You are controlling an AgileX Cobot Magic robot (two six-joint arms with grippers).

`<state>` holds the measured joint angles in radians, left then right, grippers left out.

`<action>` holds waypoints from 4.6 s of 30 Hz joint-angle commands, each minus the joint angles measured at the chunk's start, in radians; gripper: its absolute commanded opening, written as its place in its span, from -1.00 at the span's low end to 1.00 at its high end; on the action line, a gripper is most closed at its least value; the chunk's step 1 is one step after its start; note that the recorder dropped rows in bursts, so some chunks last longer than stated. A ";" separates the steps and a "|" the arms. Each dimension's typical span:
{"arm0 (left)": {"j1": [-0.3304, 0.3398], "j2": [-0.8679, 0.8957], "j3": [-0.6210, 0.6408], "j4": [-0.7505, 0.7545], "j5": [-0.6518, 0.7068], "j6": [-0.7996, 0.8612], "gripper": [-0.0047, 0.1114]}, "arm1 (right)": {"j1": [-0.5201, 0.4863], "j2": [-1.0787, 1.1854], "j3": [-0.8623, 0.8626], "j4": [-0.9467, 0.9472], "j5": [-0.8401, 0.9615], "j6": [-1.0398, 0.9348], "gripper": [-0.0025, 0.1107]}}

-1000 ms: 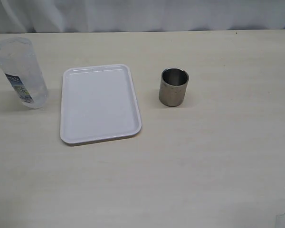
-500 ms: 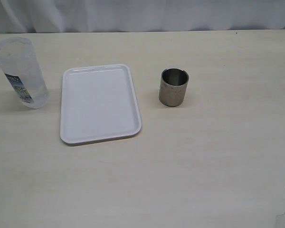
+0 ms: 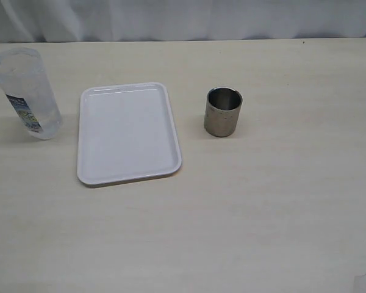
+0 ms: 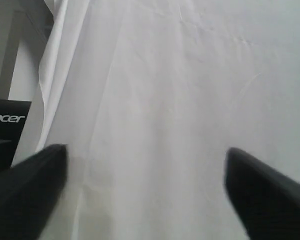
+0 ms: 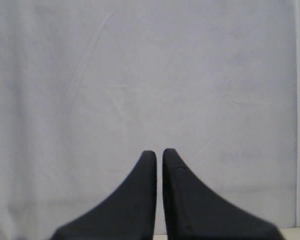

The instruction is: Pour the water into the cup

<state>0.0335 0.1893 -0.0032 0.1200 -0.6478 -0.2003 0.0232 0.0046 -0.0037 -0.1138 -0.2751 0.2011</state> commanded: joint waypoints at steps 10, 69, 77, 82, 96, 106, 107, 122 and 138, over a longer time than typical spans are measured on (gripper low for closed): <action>-0.006 0.690 0.003 0.075 -0.339 0.048 0.89 | -0.009 -0.005 0.004 -0.007 -0.011 0.005 -0.88; -0.006 1.862 -0.534 0.205 -0.573 0.144 -0.12 | -0.009 0.056 0.004 -0.007 -0.065 0.005 0.08; -0.006 1.862 -0.534 0.237 -0.573 0.144 -0.92 | -0.009 0.311 0.004 -0.197 -0.278 0.123 0.57; -0.006 1.862 -0.534 0.240 -0.573 0.144 -0.92 | -0.009 0.545 0.004 -0.240 -0.453 0.131 0.57; -0.006 1.862 -0.534 0.242 -0.573 0.144 -0.92 | -0.009 1.346 -0.202 -0.430 -0.774 0.082 0.57; -0.006 1.862 -0.534 0.242 -0.573 0.144 -0.92 | -0.009 1.736 -0.388 -0.512 -0.884 0.064 0.57; -0.006 1.862 -0.534 0.242 -0.573 0.144 -0.92 | -0.009 1.759 -0.407 -0.536 -0.890 0.064 0.57; -0.006 1.862 -0.534 0.242 -0.573 0.144 -0.92 | -0.001 2.055 -0.617 -0.660 -0.928 0.016 0.57; -0.006 1.862 -0.534 0.242 -0.573 0.144 -0.92 | 0.025 2.277 -0.857 -0.687 -0.909 0.016 0.57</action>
<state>0.0335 2.0525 -0.5339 0.3506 -1.2126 -0.0516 0.0467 2.2553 -0.8263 -0.7872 -1.1829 0.2183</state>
